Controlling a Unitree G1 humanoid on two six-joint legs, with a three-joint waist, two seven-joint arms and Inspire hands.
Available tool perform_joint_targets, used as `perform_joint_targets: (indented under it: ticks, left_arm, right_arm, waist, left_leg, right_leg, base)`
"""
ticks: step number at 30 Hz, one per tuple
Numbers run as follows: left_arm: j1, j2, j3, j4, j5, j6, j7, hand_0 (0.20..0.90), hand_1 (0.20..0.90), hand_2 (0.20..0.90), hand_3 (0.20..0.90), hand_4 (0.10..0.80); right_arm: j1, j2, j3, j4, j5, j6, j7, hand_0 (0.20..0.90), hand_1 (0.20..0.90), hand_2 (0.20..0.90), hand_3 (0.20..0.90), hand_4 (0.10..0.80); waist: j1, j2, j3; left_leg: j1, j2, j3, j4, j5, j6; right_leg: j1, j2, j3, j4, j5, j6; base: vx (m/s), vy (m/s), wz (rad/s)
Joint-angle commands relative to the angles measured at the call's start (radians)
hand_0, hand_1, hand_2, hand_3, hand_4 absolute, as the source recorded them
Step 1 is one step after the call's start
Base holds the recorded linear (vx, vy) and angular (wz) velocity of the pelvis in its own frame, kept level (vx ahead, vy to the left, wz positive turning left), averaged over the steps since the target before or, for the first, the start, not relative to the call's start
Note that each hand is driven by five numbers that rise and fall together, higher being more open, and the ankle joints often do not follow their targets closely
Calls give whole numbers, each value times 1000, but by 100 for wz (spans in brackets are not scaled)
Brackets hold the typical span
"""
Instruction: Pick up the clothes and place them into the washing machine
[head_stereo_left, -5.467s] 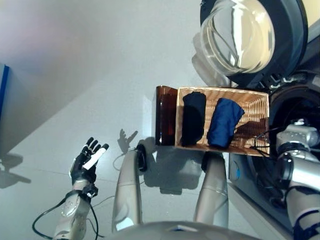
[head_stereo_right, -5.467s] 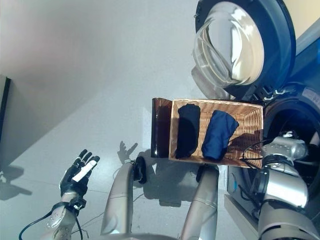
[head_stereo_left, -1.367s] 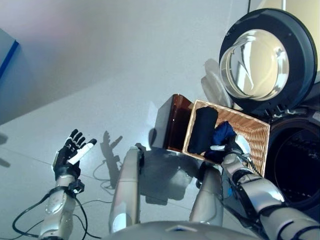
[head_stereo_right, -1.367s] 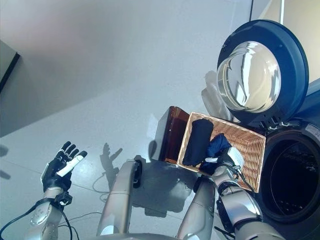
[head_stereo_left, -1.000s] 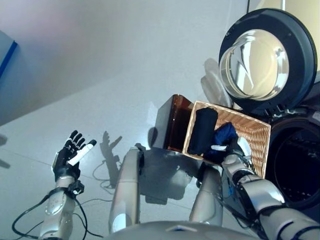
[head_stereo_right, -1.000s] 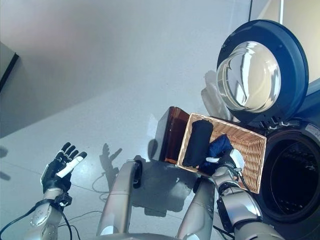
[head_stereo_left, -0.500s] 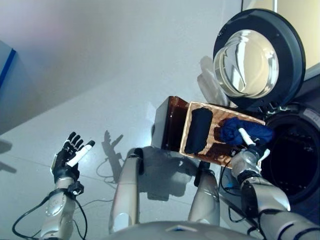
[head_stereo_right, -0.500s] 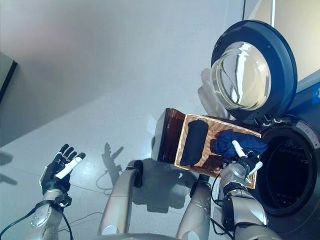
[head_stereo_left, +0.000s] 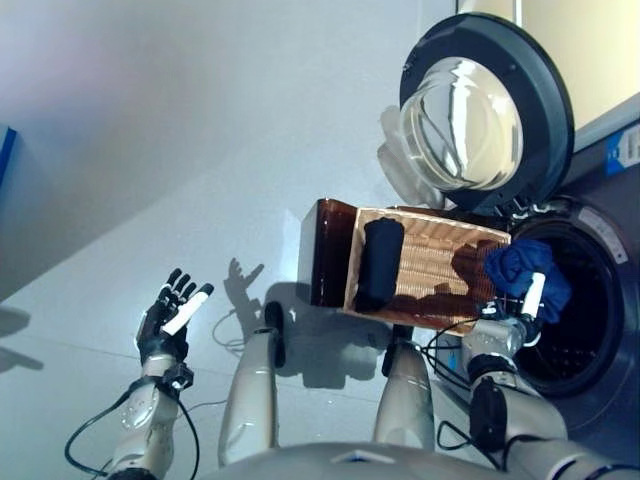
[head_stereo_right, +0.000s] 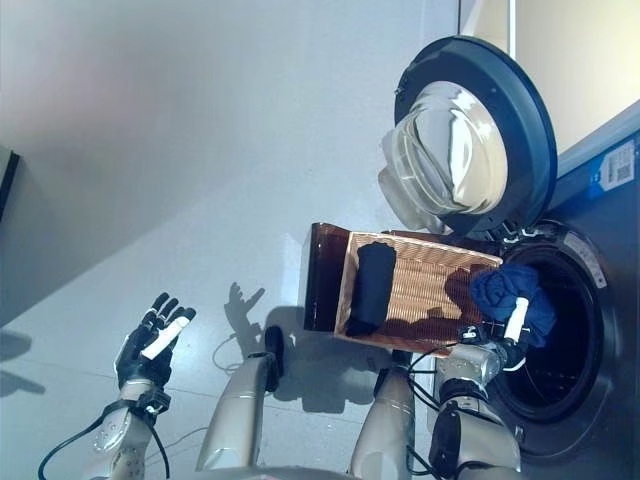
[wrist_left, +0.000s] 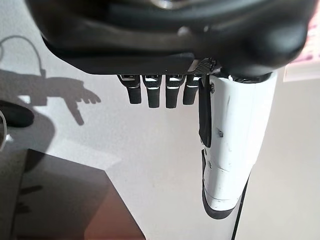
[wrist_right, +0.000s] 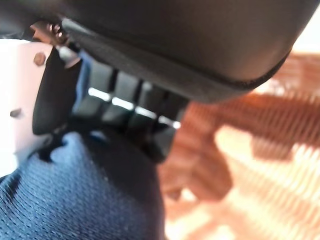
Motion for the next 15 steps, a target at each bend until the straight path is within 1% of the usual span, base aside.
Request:
perform_joint_targets:
  ticks: [1, 2, 5, 6, 8, 11, 12, 13, 15]
  left_arm:
    - [7, 43, 25, -38, -16, -96, -11, 900, 900, 900, 900, 800]
    - [7, 47, 7, -39, -9, -100, -12, 900, 900, 900, 900, 800]
    - [12, 52, -18, -53, 0, -103, -12, 900, 900, 900, 900, 800]
    - [15, 55, -27, -61, 3, -105, -11, 900, 900, 900, 900, 800]
    - [23, 59, -34, -73, 4, -105, -14, 900, 900, 900, 900, 800]
    - [30, 73, -43, -82, 8, -107, -13, 900, 900, 900, 900, 800]
    - [29, 72, -44, -83, 8, -107, -13, 900, 900, 900, 900, 800]
    - [36, 81, -46, -97, 9, -108, -16, 900, 900, 900, 900, 800]
    - [46, 92, -41, -113, 5, -113, -15, 900, 900, 900, 900, 800]
  right_arm:
    - [1, -67, -39, -70, -1, -135, 32, 200, 200, 200, 200, 300]
    - [-25, -89, -68, -51, -3, -159, 0, 200, 200, 200, 200, 300]
    - [-70, -117, -103, -20, 20, -183, -29, 200, 200, 200, 200, 300]
    - [-89, -122, -117, -18, 29, -208, -47, 200, 200, 200, 200, 300]
    - [-116, -142, -141, -12, 43, -225, -63, 200, 200, 200, 200, 300]
    - [-149, -198, -166, 35, 45, -233, -108, 200, 200, 200, 200, 300]
    - [-152, -203, -166, 38, 43, -232, -110, 200, 200, 200, 200, 300]
    - [-162, -242, -177, 61, 26, -236, -148, 200, 200, 200, 200, 300]
    - [-173, -279, -188, 76, 2, -242, -194, 200, 200, 200, 200, 300]
  waist:
    - [3, 13, -36]
    - [5, 20, -41]
    - [9, 32, -46]
    - [12, 38, -46]
    - [14, 48, -45]
    - [18, 61, -43]
    - [20, 63, -43]
    - [24, 70, -41]
    - [24, 83, -36]
  left_leg:
    - [-4, 56, -79, -106, 108, -91]
    - [-10, 55, -83, -97, 102, -92]
    - [-21, 57, -84, -85, 96, -93]
    - [-33, 58, -85, -70, 90, -93]
    - [-50, 58, -88, -49, 84, -92]
    - [-78, 58, -96, 11, 62, -89]
    - [-82, 58, -96, 17, 59, -89]
    - [-100, 60, -102, 61, 41, -85]
    - [-120, 63, -108, 129, 15, -86]
  right_leg:
    - [13, -34, 7, -56, 89, -2]
    - [8, -35, 11, -46, 82, -2]
    - [-6, -34, 17, -29, 70, -4]
    - [-17, -32, 21, -17, 64, -6]
    - [-37, -31, 27, 8, 54, -9]
    - [-73, -24, 48, 78, 21, -17]
    - [-78, -24, 51, 84, 18, -17]
    - [-94, -22, 60, 132, -10, -22]
    - [-118, -21, 77, 199, -35, -29]
  base:
    - [0, 0, 0]
    - [0, 0, 0]
    - [0, 0, 0]
    - [0, 0, 0]
    - [-14, 12, 2]
    - [-35, 18, 0]
    - [-33, 9, 4]
    - [-27, 8, 4]
    - [-16, 10, 2]
